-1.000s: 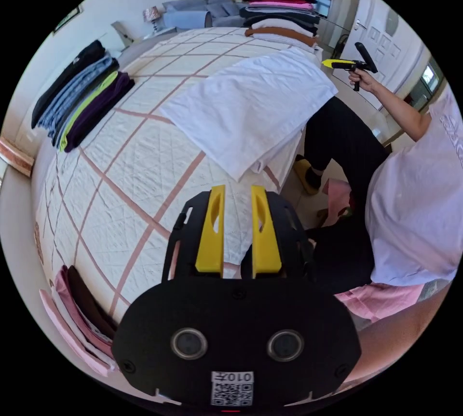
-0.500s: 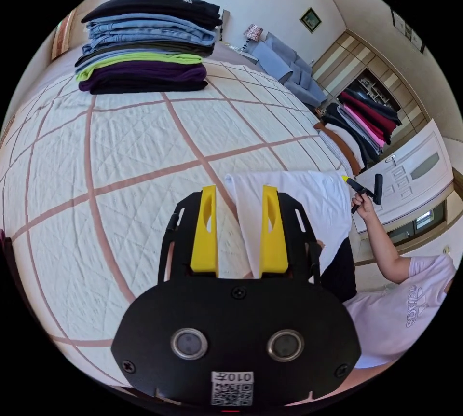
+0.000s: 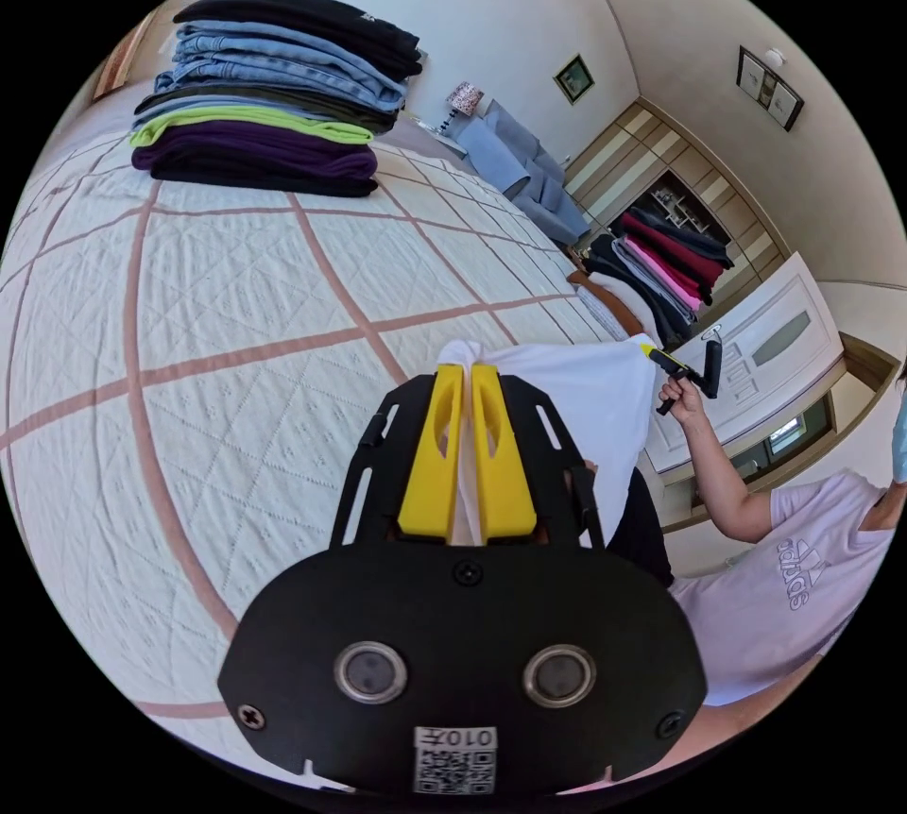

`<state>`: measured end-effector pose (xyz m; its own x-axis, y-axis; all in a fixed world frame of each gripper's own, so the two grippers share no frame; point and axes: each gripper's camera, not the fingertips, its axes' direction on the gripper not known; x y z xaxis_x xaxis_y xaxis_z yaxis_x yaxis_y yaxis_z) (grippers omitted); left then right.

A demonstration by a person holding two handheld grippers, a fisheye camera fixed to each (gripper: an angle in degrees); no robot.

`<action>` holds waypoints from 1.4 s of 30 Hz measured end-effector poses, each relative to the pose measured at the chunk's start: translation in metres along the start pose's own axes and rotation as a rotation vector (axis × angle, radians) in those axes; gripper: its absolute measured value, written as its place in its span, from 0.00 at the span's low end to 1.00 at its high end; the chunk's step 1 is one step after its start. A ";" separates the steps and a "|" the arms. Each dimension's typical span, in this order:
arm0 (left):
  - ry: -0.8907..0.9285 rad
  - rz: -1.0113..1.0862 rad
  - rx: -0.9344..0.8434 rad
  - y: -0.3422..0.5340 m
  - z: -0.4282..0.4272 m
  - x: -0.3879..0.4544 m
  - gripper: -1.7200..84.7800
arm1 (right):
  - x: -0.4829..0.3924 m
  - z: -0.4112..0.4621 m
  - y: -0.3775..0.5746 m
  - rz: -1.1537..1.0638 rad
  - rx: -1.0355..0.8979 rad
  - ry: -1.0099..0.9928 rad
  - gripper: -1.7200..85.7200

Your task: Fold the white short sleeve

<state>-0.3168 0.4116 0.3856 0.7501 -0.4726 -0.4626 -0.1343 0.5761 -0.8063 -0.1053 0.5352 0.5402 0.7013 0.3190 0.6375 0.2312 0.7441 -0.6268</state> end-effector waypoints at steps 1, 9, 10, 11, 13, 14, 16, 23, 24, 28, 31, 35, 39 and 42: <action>-0.016 0.001 0.006 0.002 -0.001 0.001 0.02 | -0.004 0.004 -0.013 -0.027 -0.021 0.033 0.05; -0.173 -0.119 -0.049 0.011 0.030 0.007 0.05 | 0.000 0.092 -0.043 -0.050 -0.213 0.097 0.07; -0.191 -0.107 -0.041 0.013 0.027 0.012 0.05 | 0.003 0.081 -0.039 -0.046 -0.179 0.096 0.08; -0.253 -0.078 -0.043 0.018 0.020 0.024 0.06 | 0.004 0.074 -0.036 -0.041 -0.159 0.107 0.08; -0.369 -0.015 -0.046 0.031 0.006 0.046 0.07 | 0.011 0.036 -0.018 -0.028 -0.092 0.155 0.09; -0.422 0.023 -0.054 0.044 -0.003 0.063 0.07 | 0.012 0.025 -0.012 -0.027 -0.076 0.163 0.09; -0.459 0.092 -0.075 0.064 -0.008 0.094 0.07 | 0.002 -0.015 0.017 -0.049 -0.022 0.157 0.09; -0.450 0.342 -0.230 0.135 0.060 0.186 0.09 | -0.033 -0.031 0.099 0.008 0.009 0.091 0.10; -0.486 0.351 -0.267 0.140 0.075 0.187 0.09 | -0.030 -0.018 0.105 0.035 -0.029 0.082 0.10; -0.436 0.299 -0.274 0.143 0.089 0.180 0.10 | -0.006 0.003 0.106 0.101 -0.123 0.061 0.12; -0.551 0.315 -0.228 0.150 0.079 0.208 0.10 | 0.000 -0.042 0.111 0.161 0.024 0.082 0.14; -0.632 0.491 -0.117 0.173 0.089 0.280 0.11 | 0.028 -0.056 0.148 0.368 0.065 -0.013 0.16; -0.550 0.711 -0.122 0.187 0.150 0.348 0.13 | 0.041 -0.021 0.182 0.517 0.032 -0.169 0.17; -0.464 0.808 -0.155 0.192 0.198 0.389 0.14 | 0.043 0.002 0.183 0.545 0.033 -0.274 0.15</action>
<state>0.0778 0.4701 0.1239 0.5704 0.3626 -0.7370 -0.7858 0.5021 -0.3611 -0.0342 0.6867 0.4540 0.5125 0.7954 0.3235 -0.1363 0.4473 -0.8840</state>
